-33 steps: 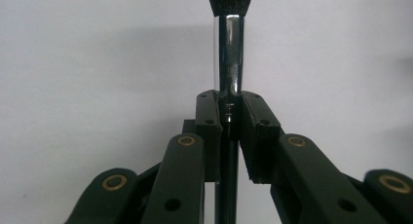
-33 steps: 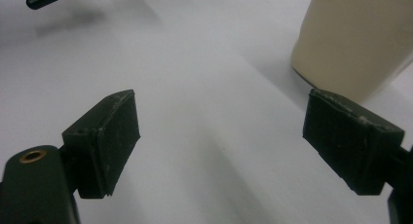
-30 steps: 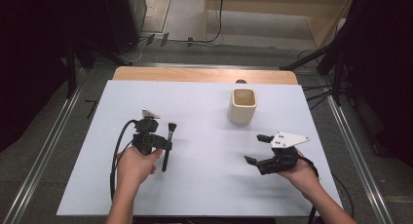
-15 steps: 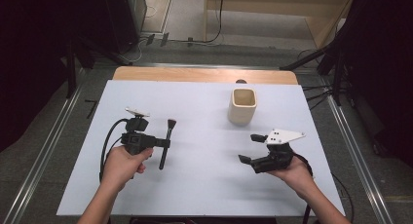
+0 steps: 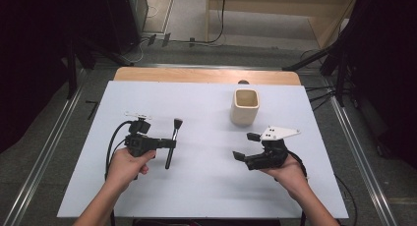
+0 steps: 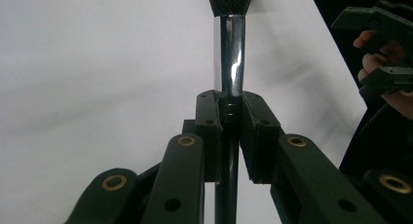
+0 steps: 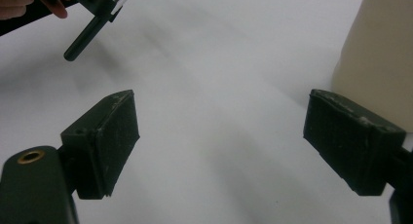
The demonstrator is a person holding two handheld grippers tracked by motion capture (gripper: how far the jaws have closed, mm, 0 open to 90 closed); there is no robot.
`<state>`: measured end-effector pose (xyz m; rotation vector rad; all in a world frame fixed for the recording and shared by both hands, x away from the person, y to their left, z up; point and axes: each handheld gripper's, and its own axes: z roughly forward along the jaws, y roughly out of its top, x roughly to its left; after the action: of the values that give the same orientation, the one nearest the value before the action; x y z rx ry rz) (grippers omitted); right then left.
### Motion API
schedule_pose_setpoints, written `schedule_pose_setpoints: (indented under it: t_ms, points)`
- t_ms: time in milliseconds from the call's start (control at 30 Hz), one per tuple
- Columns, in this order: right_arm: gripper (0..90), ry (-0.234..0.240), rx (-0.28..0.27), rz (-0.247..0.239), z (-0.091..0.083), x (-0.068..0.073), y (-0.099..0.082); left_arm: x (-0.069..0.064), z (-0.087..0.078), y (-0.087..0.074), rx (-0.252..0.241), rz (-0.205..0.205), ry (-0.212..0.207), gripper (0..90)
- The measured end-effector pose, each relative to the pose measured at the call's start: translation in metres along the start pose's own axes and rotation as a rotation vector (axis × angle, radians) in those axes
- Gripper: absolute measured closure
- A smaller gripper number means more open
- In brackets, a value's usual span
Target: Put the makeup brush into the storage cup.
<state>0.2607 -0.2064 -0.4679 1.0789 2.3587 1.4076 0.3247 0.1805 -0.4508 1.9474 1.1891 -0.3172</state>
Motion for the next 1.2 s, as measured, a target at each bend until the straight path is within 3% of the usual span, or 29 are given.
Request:
schedule_pose_setpoints:
  t_ms: [100,267,500,933,1167,1200]
  points:
    - [13.9,0.005,-0.002,0.020,0.005,0.000,0.002,0.004,0.001,0.001,-0.006,-0.010,0.013,79.9]
    - [13.9,0.021,0.007,0.029,0.011,0.001,0.004,0.010,0.004,0.003,-0.021,-0.037,-0.016,79.9]
    - [14.4,0.057,-0.007,0.055,0.015,-0.001,0.007,0.005,0.012,0.007,-0.037,-0.001,-0.057,79.9]
    - [14.6,0.099,-0.023,0.088,0.020,0.001,0.005,0.002,0.018,0.009,-0.071,0.003,-0.139,79.9]
    - [14.4,0.134,-0.029,0.122,0.022,0.005,0.007,-0.001,0.018,0.011,-0.101,0.006,-0.157,79.9]
    - [14.4,0.138,-0.028,0.119,0.023,0.005,0.007,-0.003,0.018,0.012,-0.101,0.011,-0.142,79.9]
